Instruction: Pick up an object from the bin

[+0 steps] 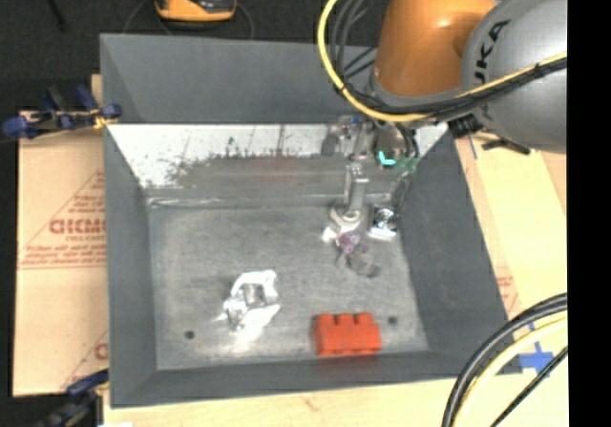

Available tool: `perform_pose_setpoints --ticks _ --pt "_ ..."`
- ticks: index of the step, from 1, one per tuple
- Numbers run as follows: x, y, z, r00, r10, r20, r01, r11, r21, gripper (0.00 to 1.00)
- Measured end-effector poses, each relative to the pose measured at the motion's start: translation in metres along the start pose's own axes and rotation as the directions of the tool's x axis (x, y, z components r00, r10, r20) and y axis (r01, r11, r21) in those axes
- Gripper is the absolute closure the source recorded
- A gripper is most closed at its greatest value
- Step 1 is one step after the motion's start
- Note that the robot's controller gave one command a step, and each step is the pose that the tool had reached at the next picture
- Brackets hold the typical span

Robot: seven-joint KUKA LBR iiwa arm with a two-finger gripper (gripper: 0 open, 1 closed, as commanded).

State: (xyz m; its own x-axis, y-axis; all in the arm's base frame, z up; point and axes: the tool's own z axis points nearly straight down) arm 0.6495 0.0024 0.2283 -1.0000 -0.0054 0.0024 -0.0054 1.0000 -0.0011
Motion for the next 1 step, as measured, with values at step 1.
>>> perform_pose_setpoints --ticks 1 --pt "0.0725 -0.1078 0.0595 1.000 -0.007 -0.001 0.007 1.000 0.003 0.00"
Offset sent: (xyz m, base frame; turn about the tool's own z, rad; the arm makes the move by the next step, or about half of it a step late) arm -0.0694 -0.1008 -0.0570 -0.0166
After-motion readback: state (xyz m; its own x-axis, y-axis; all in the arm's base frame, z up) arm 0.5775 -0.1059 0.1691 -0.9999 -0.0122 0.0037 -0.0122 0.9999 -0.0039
